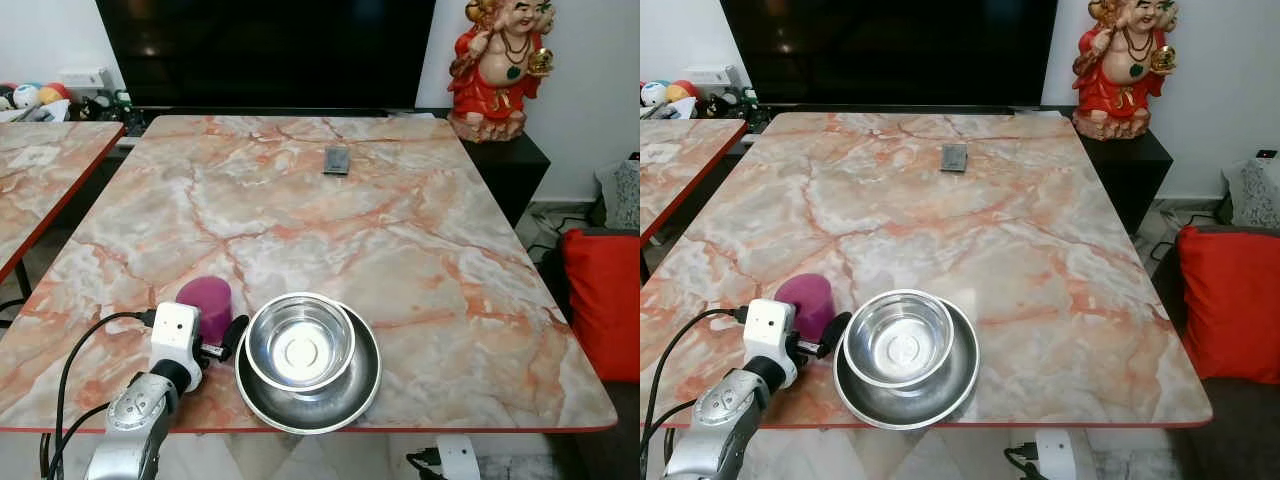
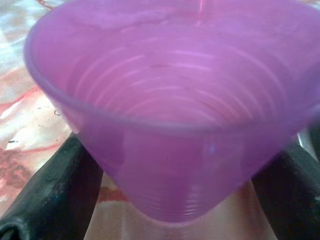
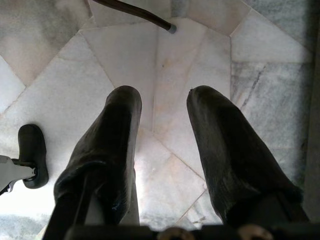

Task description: Setting the table

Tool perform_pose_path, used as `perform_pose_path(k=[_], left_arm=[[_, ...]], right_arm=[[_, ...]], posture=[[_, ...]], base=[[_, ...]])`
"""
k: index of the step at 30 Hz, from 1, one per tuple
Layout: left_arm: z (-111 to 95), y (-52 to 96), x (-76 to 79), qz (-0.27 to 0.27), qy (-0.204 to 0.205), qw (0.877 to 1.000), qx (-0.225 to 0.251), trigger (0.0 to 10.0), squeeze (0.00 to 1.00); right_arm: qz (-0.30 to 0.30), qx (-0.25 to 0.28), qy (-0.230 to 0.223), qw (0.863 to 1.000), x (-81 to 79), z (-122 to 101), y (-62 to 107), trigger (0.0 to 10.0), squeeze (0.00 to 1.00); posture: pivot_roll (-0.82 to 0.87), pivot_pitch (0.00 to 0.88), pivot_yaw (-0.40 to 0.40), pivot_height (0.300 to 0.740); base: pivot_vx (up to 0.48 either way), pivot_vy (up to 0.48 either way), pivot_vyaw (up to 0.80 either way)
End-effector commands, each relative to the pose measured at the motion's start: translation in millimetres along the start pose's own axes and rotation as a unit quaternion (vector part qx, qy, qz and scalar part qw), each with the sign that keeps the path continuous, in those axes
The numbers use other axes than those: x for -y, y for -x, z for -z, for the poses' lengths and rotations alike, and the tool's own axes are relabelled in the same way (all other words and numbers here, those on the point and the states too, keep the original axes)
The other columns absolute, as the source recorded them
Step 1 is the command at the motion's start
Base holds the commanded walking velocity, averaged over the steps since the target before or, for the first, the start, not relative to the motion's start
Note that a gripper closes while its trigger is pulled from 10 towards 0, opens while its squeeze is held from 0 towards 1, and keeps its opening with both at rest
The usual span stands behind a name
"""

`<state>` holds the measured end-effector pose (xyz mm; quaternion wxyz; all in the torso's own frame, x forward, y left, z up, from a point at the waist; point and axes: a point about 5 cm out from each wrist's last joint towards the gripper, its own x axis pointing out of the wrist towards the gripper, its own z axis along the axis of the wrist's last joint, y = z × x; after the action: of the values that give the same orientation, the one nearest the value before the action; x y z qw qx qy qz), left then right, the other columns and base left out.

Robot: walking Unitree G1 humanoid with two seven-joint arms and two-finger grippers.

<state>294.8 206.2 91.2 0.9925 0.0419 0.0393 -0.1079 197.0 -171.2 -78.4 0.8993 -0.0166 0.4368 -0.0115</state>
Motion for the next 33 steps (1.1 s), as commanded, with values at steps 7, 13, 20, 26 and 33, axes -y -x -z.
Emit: perform_pose_path(k=[7,13,20,26,33], left_arm=[[3.7,7.5,-2.7,0.000,-0.015,1.000,-0.008,10.0,0.73],[2.4,13.3,-4.7,-0.007,-0.019,1.000,-0.004,10.0,0.00],[0.1,32.7,-7.9,-0.017,-0.013,1.000,0.013,10.0,0.00],[0.7,47.6,-8.0,-0.013,-0.021,1.000,0.008,10.0,0.00],[-0.8,75.2,-10.4,-0.028,-0.026,0.999,0.010,10.0,0.00]], right_arm=[[0.000,-0.006,0.000,1.000,0.8,2.1,0.3,10.0,0.00],[0.000,-0.006,0.000,1.000,0.8,2.1,0.3,10.0,0.00],[-0.001,-0.006,0.001,1.000,1.3,1.6,0.2,10.0,0.00],[-0.002,-0.006,0.003,1.000,1.9,1.2,0.1,10.0,0.00],[-0.002,-0.006,0.005,1.000,3.1,0.4,0.0,10.0,0.00]], posture=[[0.05,0.085,-0.019,0.740],[0.05,0.085,-0.019,0.740],[0.05,0.085,-0.022,0.740],[0.06,0.085,-0.025,0.740],[0.07,0.085,-0.030,0.740]], base=[[0.000,0.000,0.00],[0.000,0.000,0.00],[0.000,0.000,0.00],[0.000,0.000,0.00],[0.000,0.000,0.00]])
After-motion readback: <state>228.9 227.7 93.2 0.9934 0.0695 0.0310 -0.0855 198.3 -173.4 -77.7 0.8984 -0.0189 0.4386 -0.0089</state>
